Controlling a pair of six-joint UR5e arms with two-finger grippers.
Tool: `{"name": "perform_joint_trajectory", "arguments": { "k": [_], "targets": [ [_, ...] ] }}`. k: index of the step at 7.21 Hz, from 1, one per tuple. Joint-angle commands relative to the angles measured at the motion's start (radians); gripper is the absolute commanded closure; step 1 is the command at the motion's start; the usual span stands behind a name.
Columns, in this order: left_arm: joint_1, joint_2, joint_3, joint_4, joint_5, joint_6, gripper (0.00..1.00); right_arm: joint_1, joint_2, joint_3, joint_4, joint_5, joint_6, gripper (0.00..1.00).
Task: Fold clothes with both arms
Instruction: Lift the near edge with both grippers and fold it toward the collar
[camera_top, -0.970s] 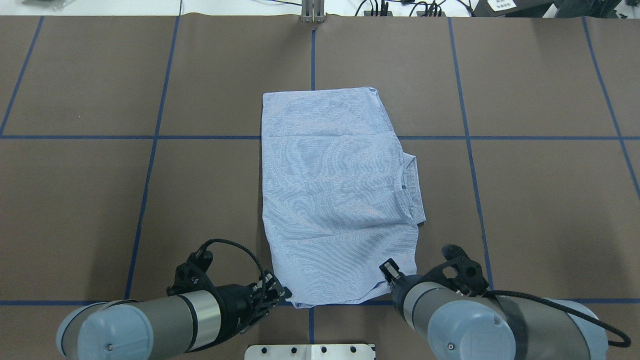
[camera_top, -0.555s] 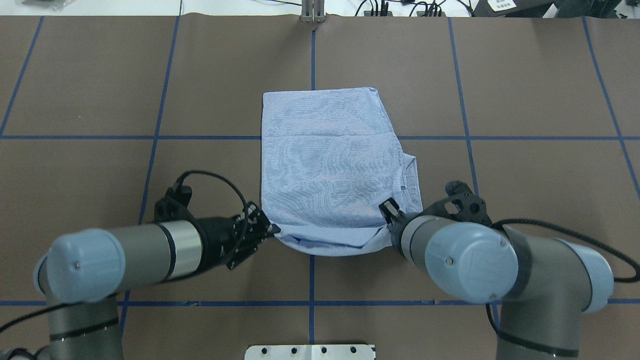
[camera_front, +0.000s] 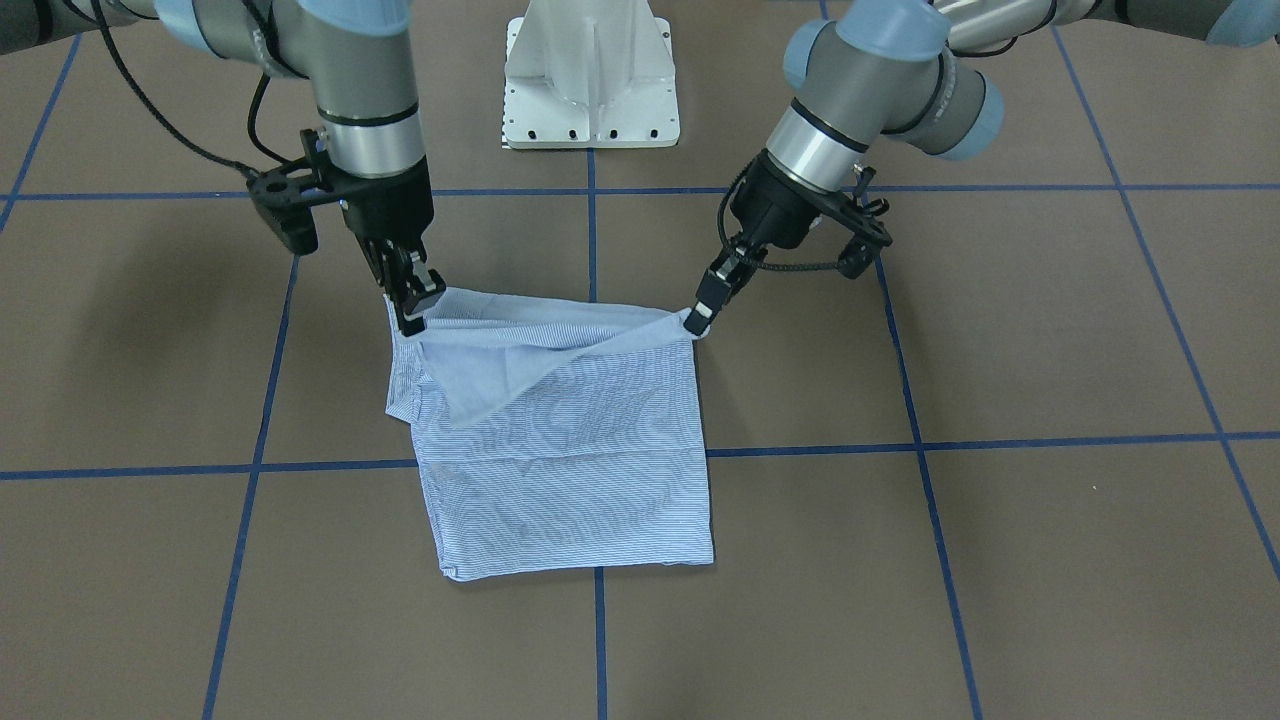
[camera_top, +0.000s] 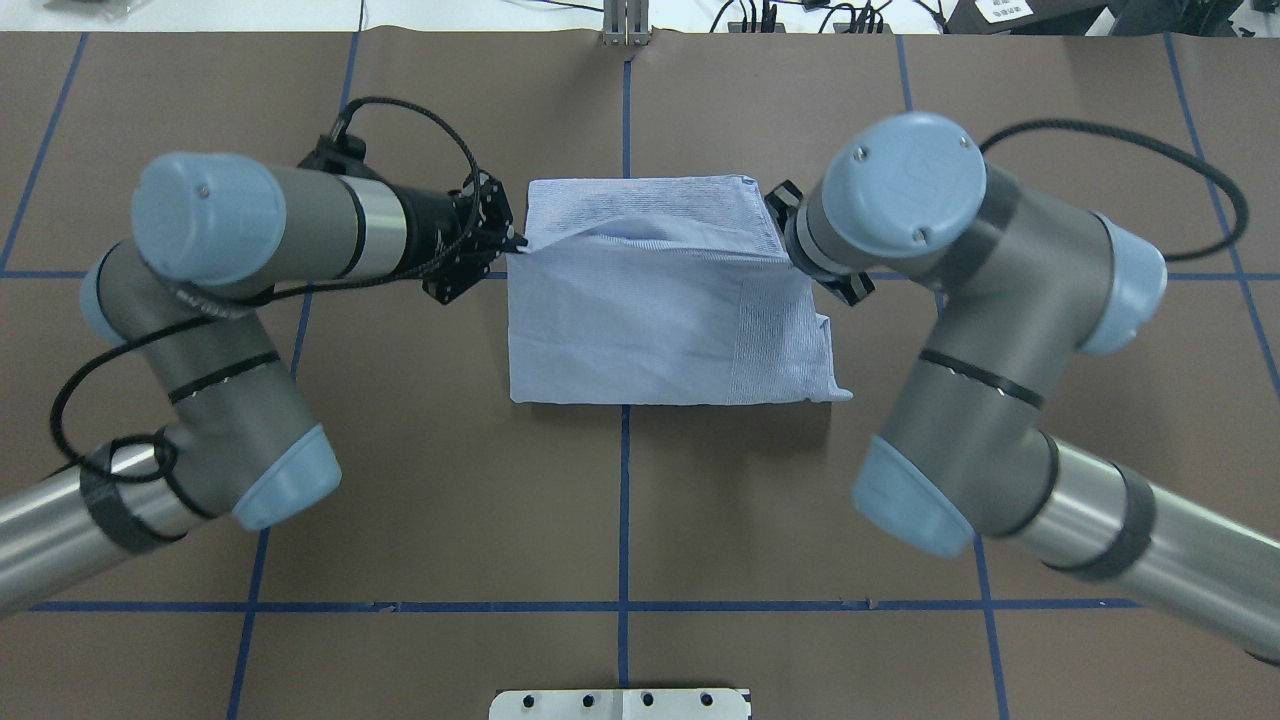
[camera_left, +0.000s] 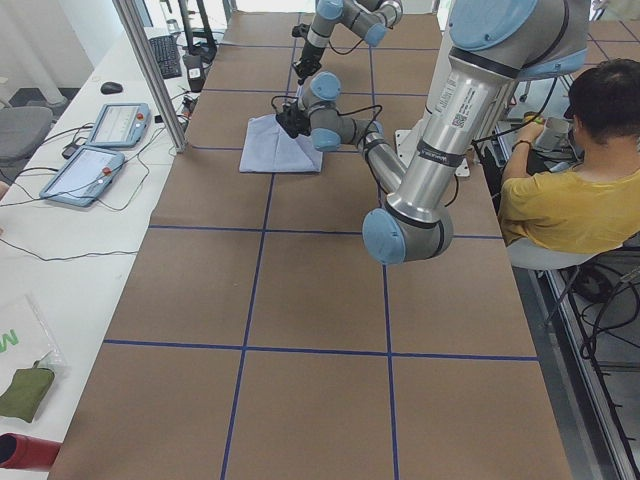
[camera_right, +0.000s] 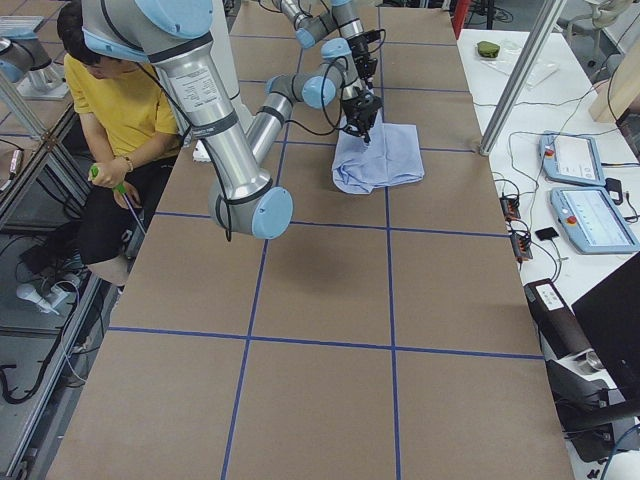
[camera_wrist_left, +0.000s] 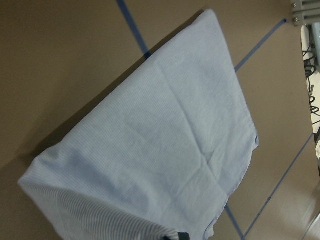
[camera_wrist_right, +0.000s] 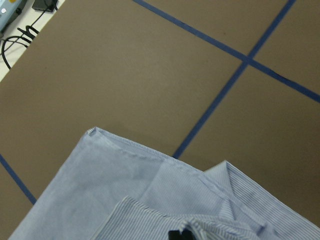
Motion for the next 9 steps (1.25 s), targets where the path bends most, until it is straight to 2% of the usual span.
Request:
{"name": "perform_joint_trajectory", "arguments": {
  "k": [1, 2, 4, 5, 6, 7, 8, 9],
  "targets": [
    [-0.090, -0.198, 0.329, -0.061, -0.016, 0.054, 1.00, 0.105, 0.170, -0.444, 0.292, 0.054, -0.056, 1.00],
    [-0.091, -0.234, 0.456, -0.159, -0.012, 0.056, 1.00, 0.110, 0.209, -0.577, 0.402, 0.056, -0.056, 1.00],
    [-0.091, -0.268, 0.533, -0.178, -0.004, 0.118, 1.00, 0.110, 0.247, -0.650, 0.429, 0.061, -0.067, 1.00],
    [-0.091, -0.290, 0.608, -0.236, 0.023, 0.128, 1.00, 0.113, 0.247, -0.681, 0.473, 0.062, -0.069, 1.00],
    [-0.091, -0.328, 0.692, -0.283, 0.039, 0.134, 0.93, 0.119, 0.247, -0.725, 0.528, 0.062, -0.073, 1.00],
    [-0.091, -0.341, 0.707, -0.293, 0.045, 0.134, 0.78, 0.127, 0.251, -0.742, 0.544, 0.064, -0.078, 0.73],
    [-0.091, -0.342, 0.719, -0.295, 0.060, 0.140, 0.67, 0.128, 0.270, -0.778, 0.565, 0.064, -0.099, 0.59],
    [-0.093, -0.345, 0.737, -0.310, 0.088, 0.195, 0.28, 0.136, 0.290, -0.851, 0.634, 0.065, -0.107, 0.13]
  ]
}}
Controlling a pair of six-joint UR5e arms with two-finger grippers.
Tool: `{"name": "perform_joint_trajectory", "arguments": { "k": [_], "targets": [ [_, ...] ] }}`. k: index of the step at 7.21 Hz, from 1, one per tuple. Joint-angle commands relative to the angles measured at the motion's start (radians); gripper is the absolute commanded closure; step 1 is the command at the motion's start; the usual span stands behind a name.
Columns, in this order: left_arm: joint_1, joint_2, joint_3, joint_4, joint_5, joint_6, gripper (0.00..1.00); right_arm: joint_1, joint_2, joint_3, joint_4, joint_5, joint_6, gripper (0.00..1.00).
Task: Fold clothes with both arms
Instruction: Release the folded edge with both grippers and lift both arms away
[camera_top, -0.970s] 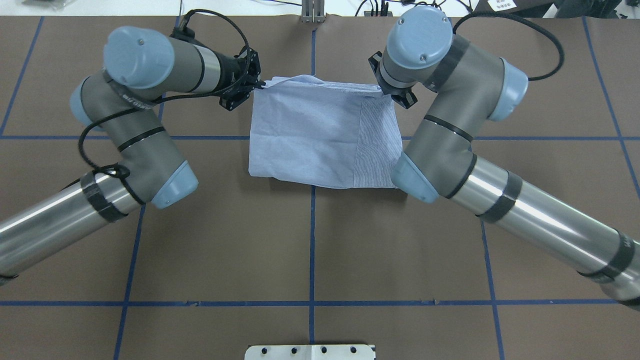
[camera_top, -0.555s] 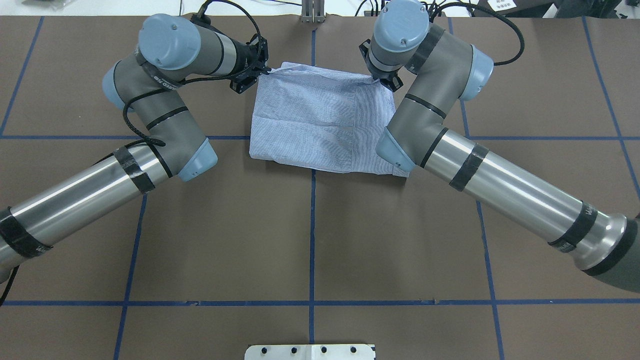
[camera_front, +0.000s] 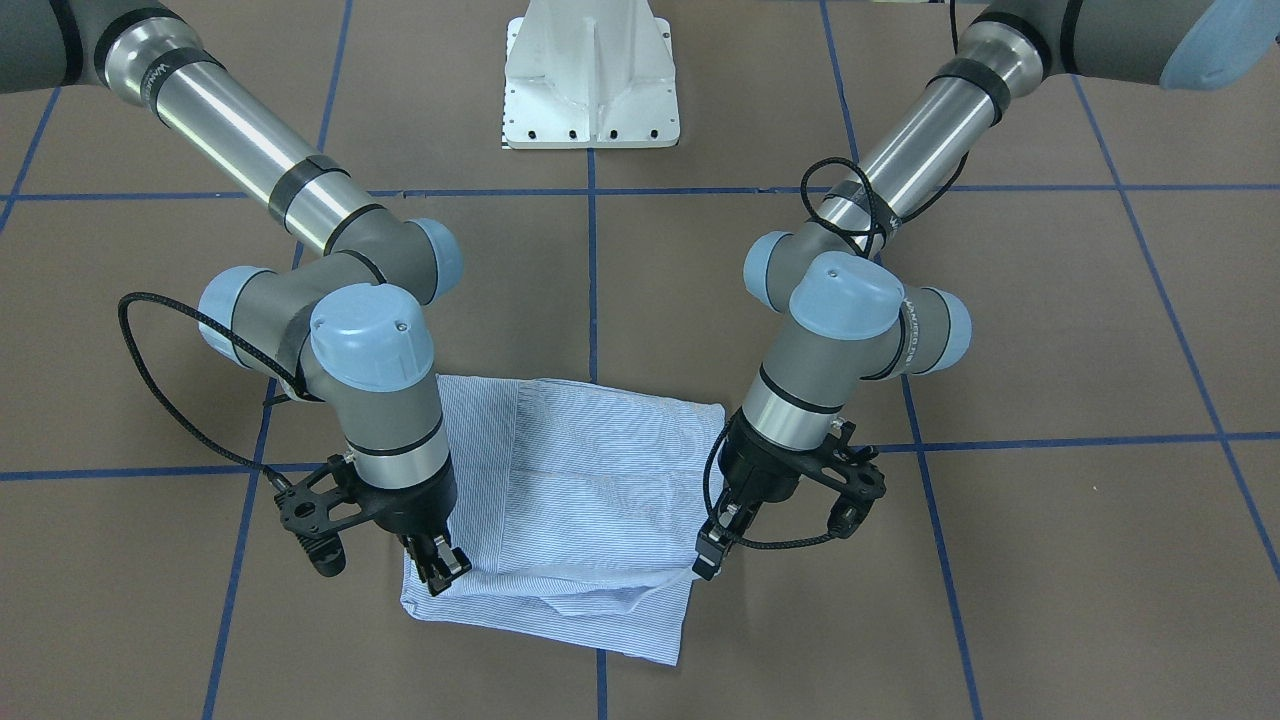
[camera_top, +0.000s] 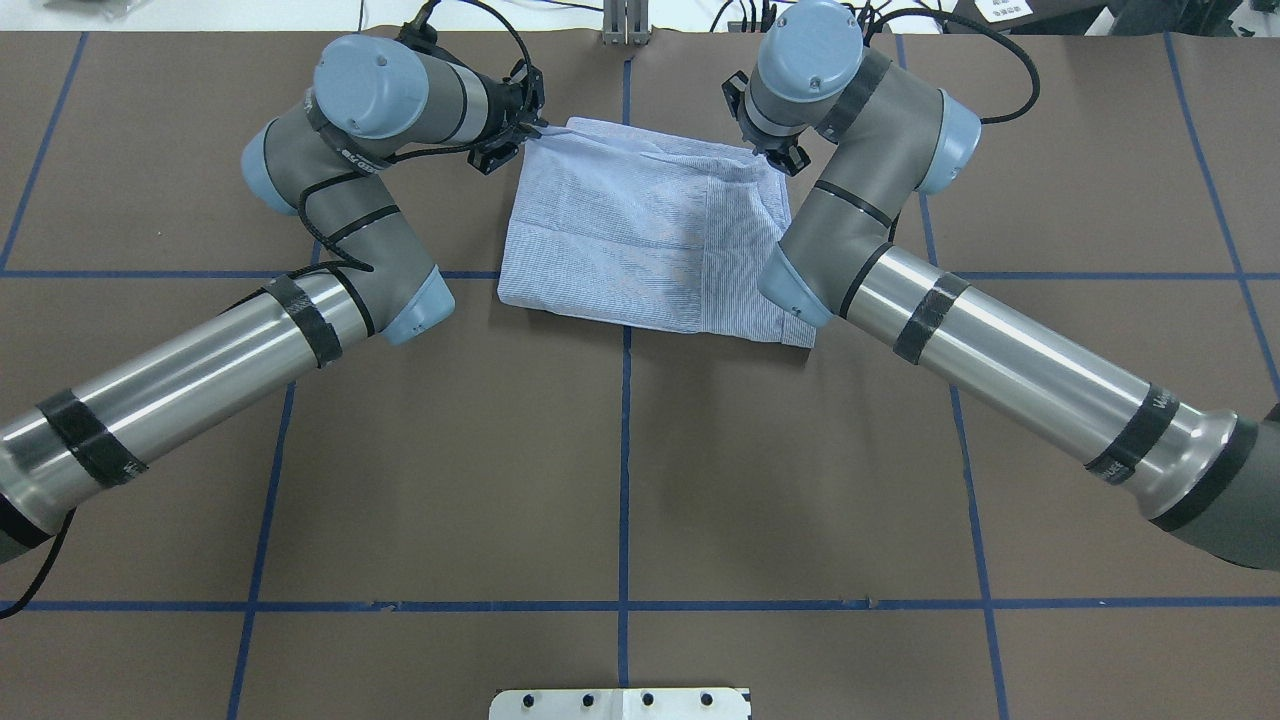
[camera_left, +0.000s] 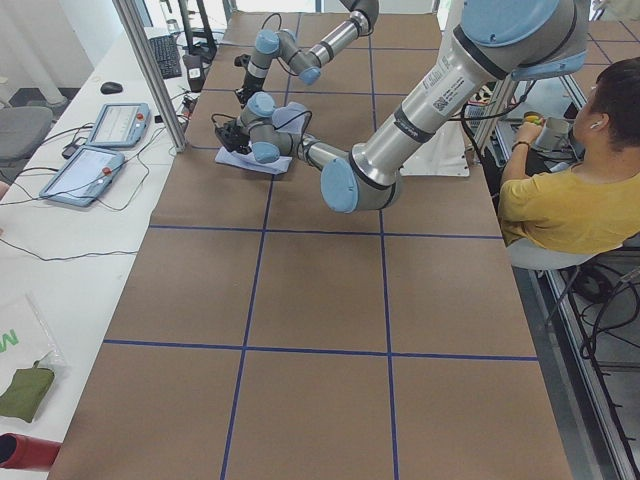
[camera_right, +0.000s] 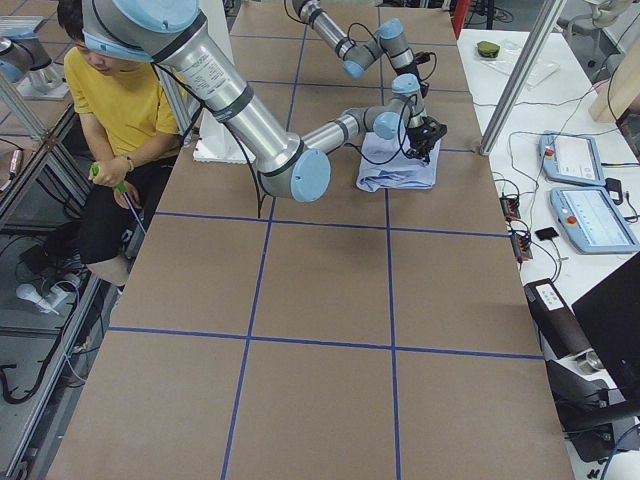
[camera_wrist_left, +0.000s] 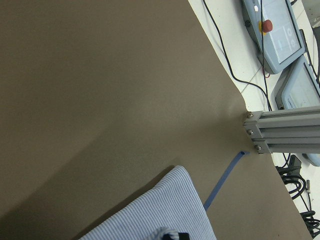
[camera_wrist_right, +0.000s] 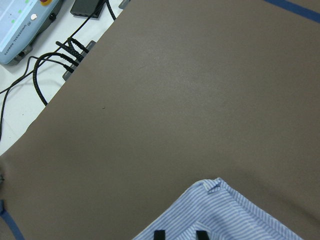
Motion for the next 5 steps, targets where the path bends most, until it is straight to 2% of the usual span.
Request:
{"name": "perform_joint_trajectory", "arguments": {
  "k": [1, 3, 4, 5],
  "targets": [
    [-0.009, -0.006, 0.025, -0.014, 0.041, 0.050, 0.08, 0.029, 0.025, -0.076, 0.069, 0.004, -0.050, 0.00],
    [-0.018, -0.003, 0.002, -0.014, 0.027, 0.079, 0.05, 0.059, 0.017, -0.073, 0.070, 0.050, -0.081, 0.00],
    [-0.027, 0.058, -0.092, -0.006, -0.041, 0.184, 0.02, 0.105, -0.004, -0.049, 0.068, 0.131, -0.160, 0.00],
    [-0.038, 0.182, -0.239, 0.001, -0.116, 0.308, 0.02, 0.147, -0.097, 0.020, 0.066, 0.218, -0.285, 0.00]
  ]
}}
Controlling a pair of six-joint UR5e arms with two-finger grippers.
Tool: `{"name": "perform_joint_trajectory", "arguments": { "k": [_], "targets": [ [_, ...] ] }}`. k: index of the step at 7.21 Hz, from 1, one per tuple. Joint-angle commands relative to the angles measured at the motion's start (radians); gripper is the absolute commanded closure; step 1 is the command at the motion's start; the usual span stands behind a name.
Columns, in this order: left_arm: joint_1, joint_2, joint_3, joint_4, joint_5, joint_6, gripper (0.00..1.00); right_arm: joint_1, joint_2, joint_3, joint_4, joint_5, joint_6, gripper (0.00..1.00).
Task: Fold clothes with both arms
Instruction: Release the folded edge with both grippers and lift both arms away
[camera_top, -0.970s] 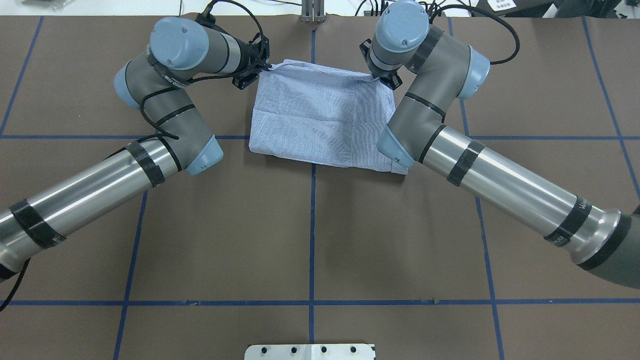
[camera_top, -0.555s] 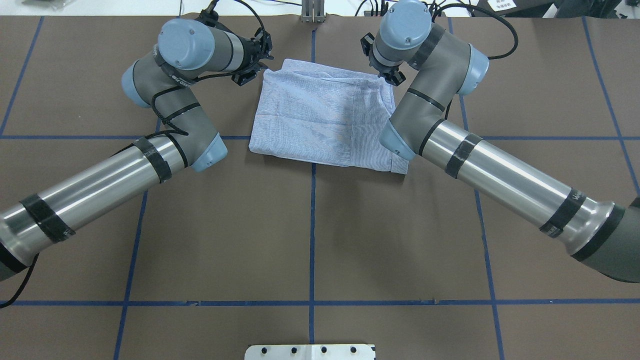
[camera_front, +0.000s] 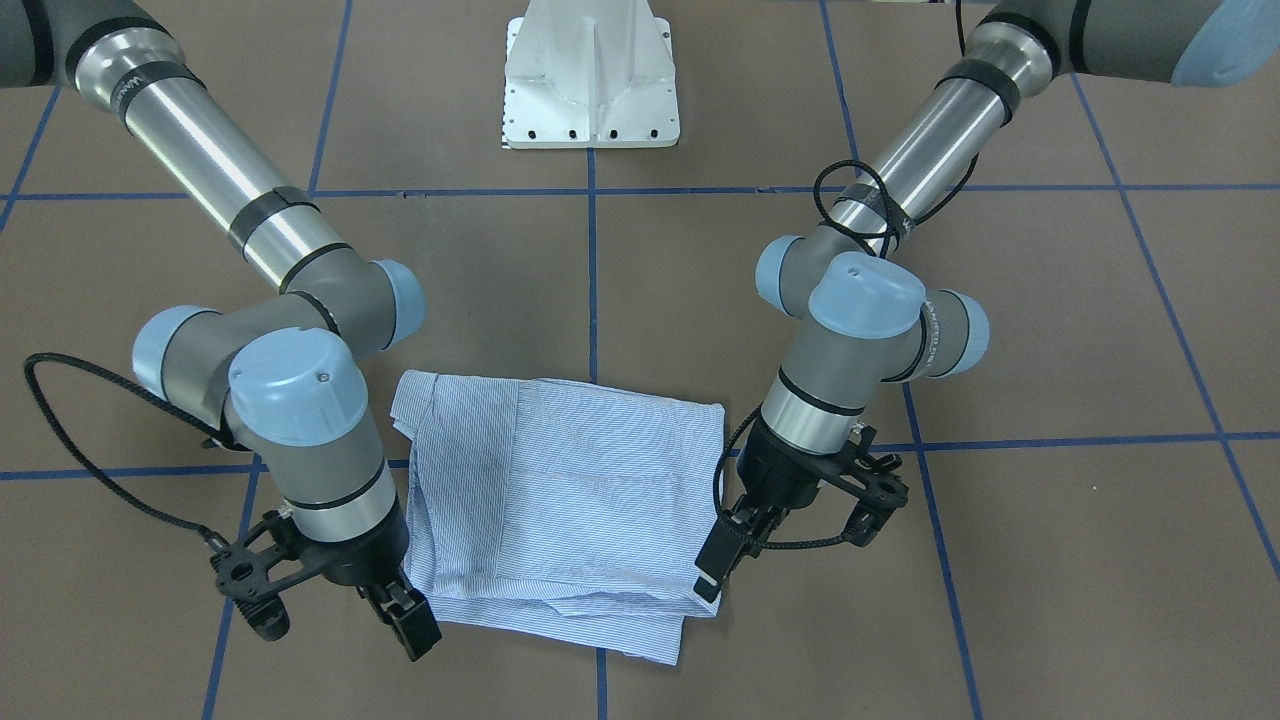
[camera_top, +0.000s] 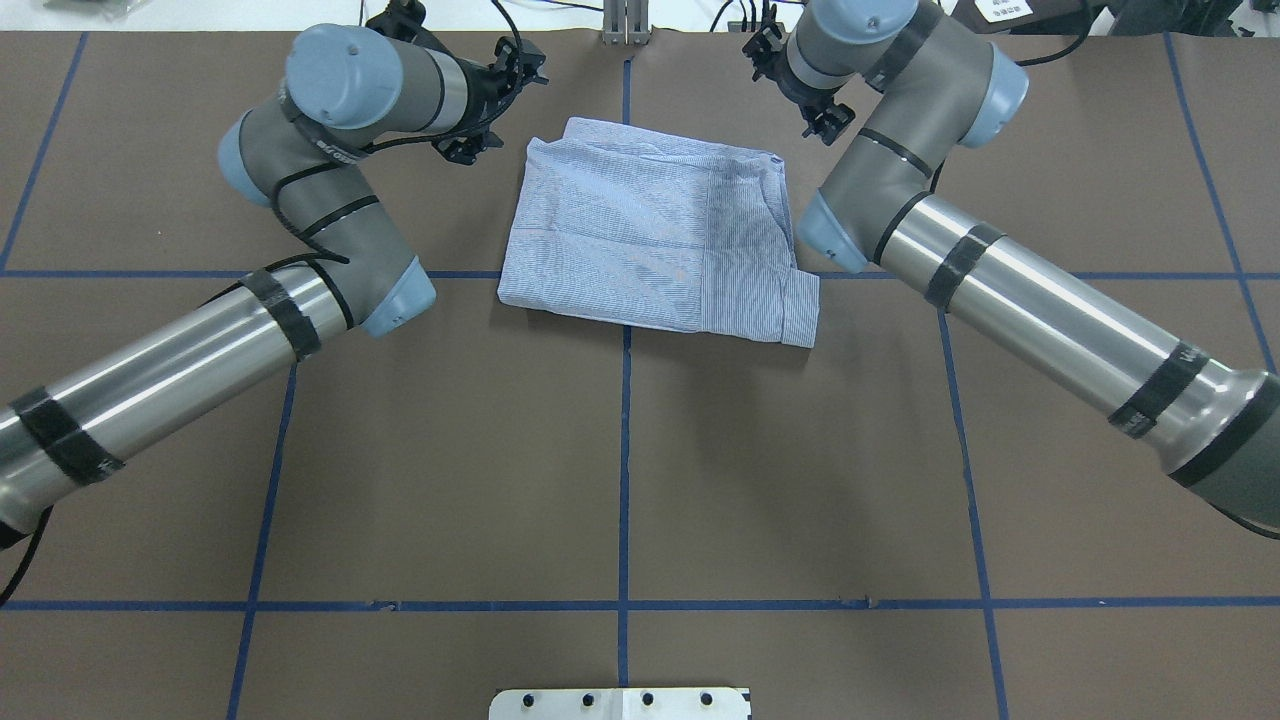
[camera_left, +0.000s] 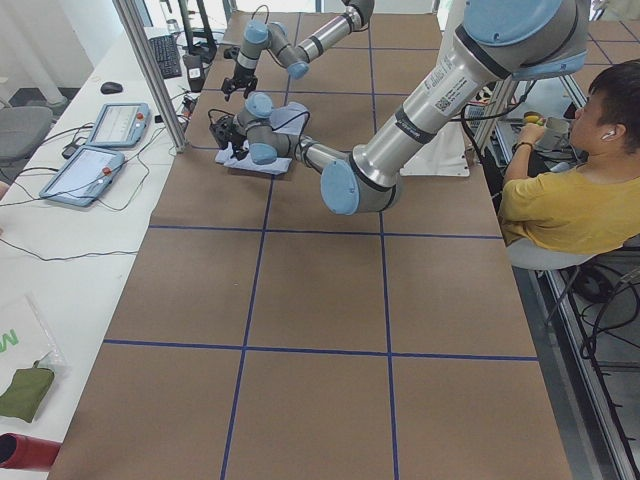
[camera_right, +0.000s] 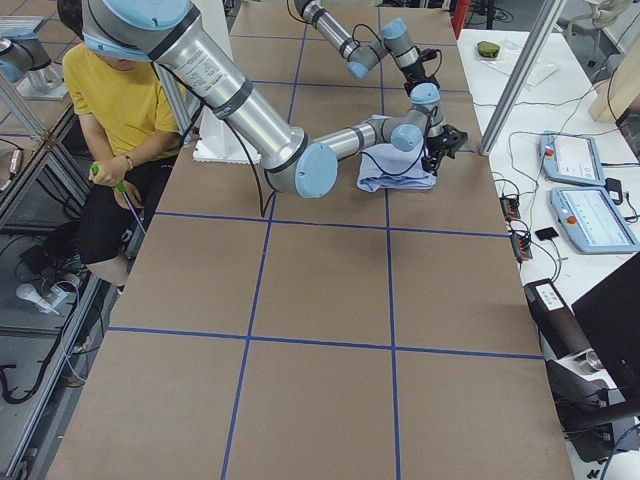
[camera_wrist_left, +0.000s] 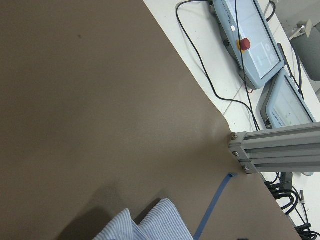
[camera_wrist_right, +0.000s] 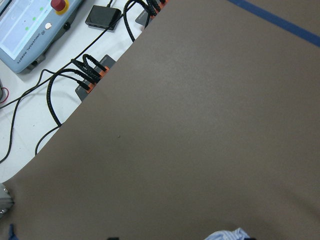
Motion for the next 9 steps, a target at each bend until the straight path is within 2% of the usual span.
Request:
{"name": "perform_joint_trajectory", "arguments": {
  "k": [1, 3, 4, 5, 6, 7, 8, 9],
  "targets": [
    [-0.030, 0.204, -0.255, 0.037, -0.100, 0.267, 0.02, 0.088, -0.155, 0.100, -0.003, 0.129, -0.275, 0.00],
    [-0.089, 0.344, -0.403, 0.116, -0.110, 0.574, 0.01, 0.232, -0.285, 0.117, -0.007, 0.308, -0.616, 0.00],
    [-0.134, 0.434, -0.495, 0.176, -0.149, 0.740, 0.01, 0.321, -0.350, 0.120, -0.012, 0.386, -0.832, 0.00],
    [-0.189, 0.546, -0.578, 0.204, -0.189, 0.930, 0.01, 0.414, -0.396, 0.120, -0.070, 0.475, -1.046, 0.00],
    [-0.285, 0.652, -0.615, 0.204, -0.276, 1.149, 0.01, 0.514, -0.404, 0.126, -0.195, 0.515, -1.266, 0.00],
    [-0.412, 0.727, -0.609, 0.210, -0.362, 1.383, 0.01, 0.585, -0.445, 0.155, -0.321, 0.519, -1.496, 0.00],
    [-0.492, 0.777, -0.594, 0.235, -0.384, 1.563, 0.01, 0.651, -0.461, 0.167, -0.430, 0.519, -1.670, 0.00],
    [-0.571, 0.809, -0.568, 0.238, -0.387, 1.697, 0.01, 0.705, -0.485, 0.177, -0.492, 0.519, -1.806, 0.00]
  ]
}}
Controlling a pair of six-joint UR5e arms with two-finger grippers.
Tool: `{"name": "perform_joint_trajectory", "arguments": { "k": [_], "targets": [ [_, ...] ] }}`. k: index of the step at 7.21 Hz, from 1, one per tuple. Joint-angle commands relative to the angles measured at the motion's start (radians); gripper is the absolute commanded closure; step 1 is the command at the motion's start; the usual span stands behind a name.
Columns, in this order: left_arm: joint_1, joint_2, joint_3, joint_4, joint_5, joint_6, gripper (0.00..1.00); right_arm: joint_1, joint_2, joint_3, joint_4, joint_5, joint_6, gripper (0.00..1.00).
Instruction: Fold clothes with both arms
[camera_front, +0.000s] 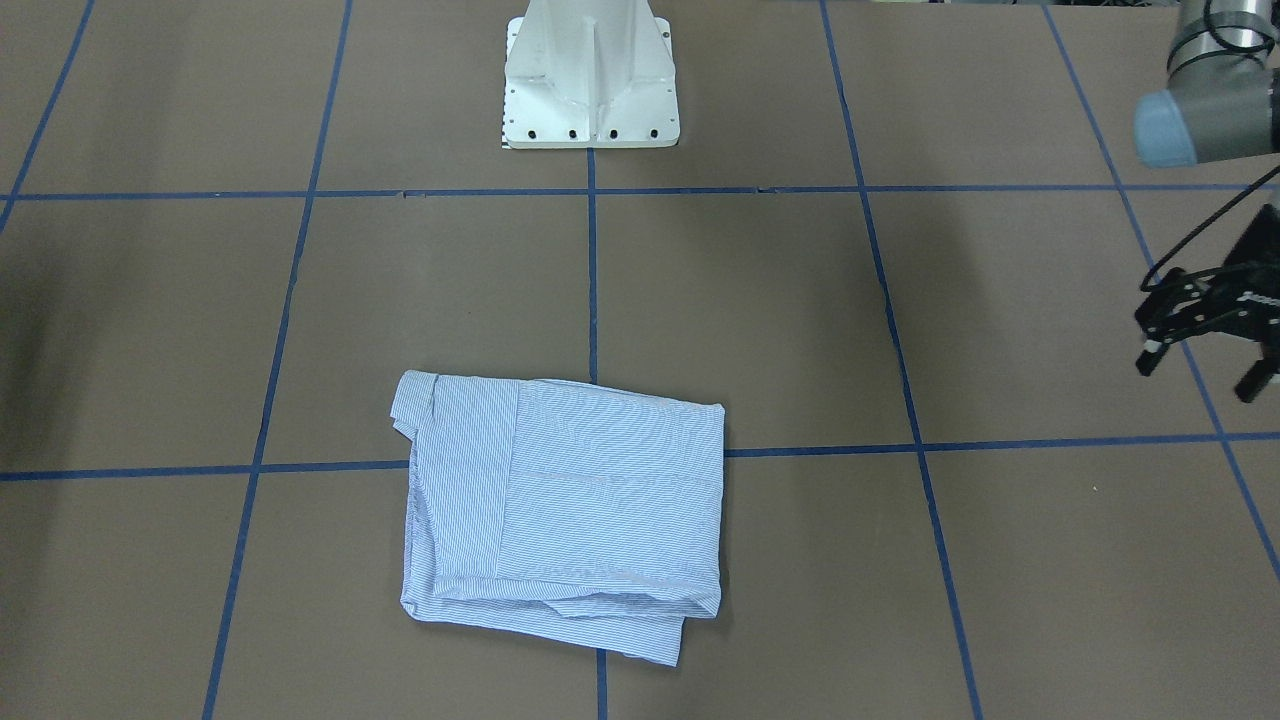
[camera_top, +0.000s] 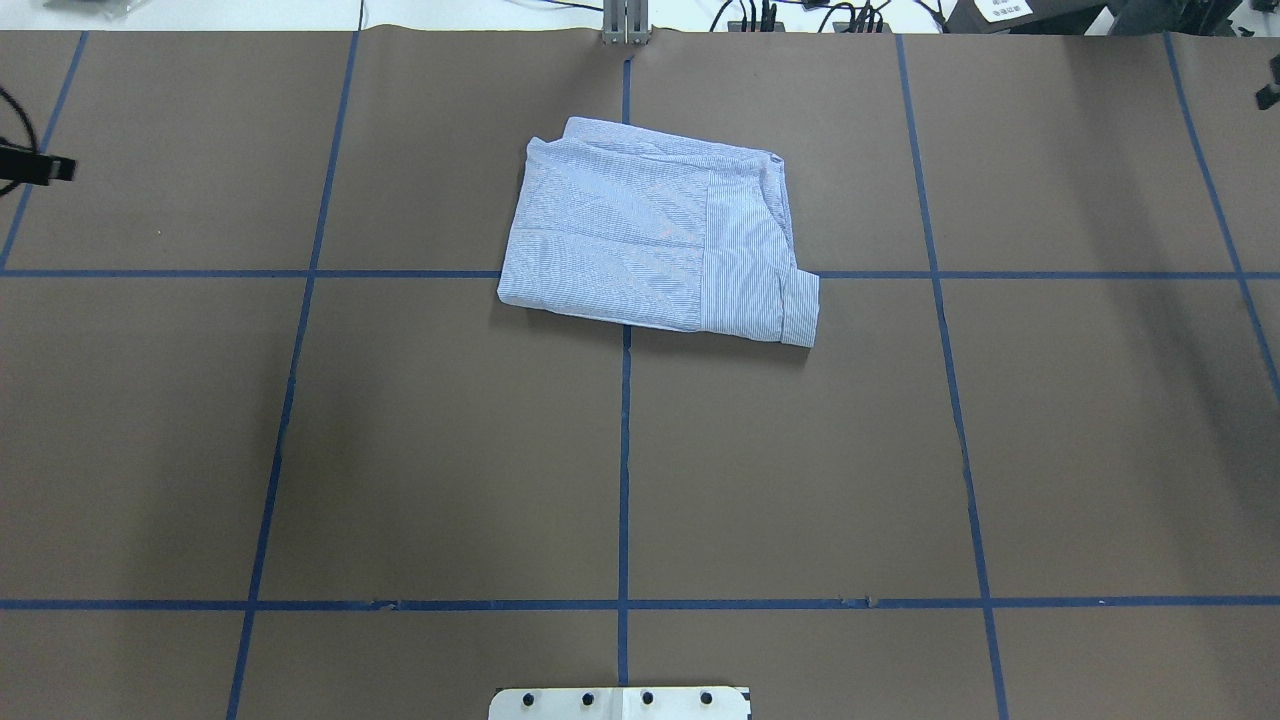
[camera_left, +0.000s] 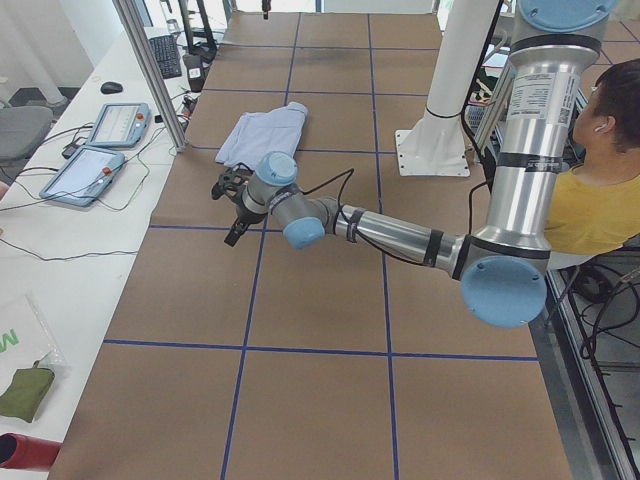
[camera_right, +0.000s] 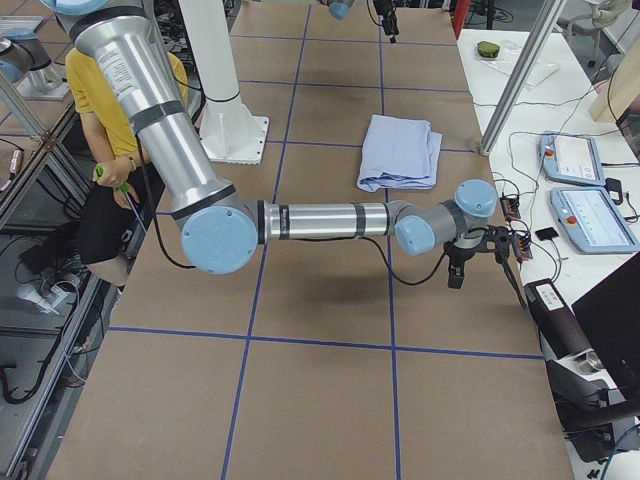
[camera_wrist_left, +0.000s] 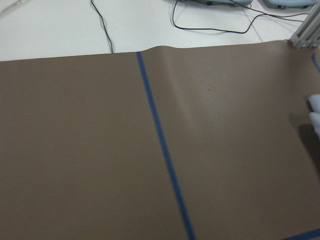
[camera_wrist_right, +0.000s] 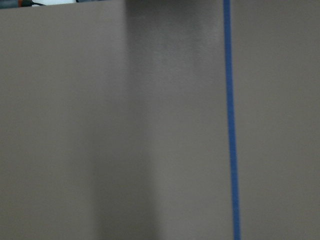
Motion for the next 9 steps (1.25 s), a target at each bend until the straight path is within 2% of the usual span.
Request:
{"name": "perform_joint_trajectory", "arguments": {
  "k": [1, 3, 4, 5, 8, 9],
  "targets": [
    [-0.175, 0.061, 0.085, 0.012, -0.056, 0.313, 0.01, 0.105, -0.060, 0.020, -0.130, 0.004, -0.276, 0.00],
    [-0.289, 0.050, 0.229, 0.021, -0.152, 0.487, 0.01, 0.156, -0.137, 0.091, -0.170, 0.005, -0.337, 0.00],
    [-0.290, 0.052, 0.239, 0.027, -0.156, 0.489, 0.01, 0.158, -0.148, 0.144, -0.243, 0.012, -0.339, 0.00],
    [-0.290, 0.059, 0.242, 0.028, -0.156, 0.489, 0.01, 0.158, -0.175, 0.199, -0.268, 0.013, -0.341, 0.00],
    [-0.293, 0.084, 0.231, 0.020, -0.157, 0.489, 0.01, 0.141, -0.192, 0.212, -0.255, 0.026, -0.341, 0.00],
    [-0.293, 0.076, 0.205, 0.061, -0.183, 0.460, 0.01, 0.129, -0.195, 0.216, -0.255, 0.028, -0.336, 0.00]
  ]
}}
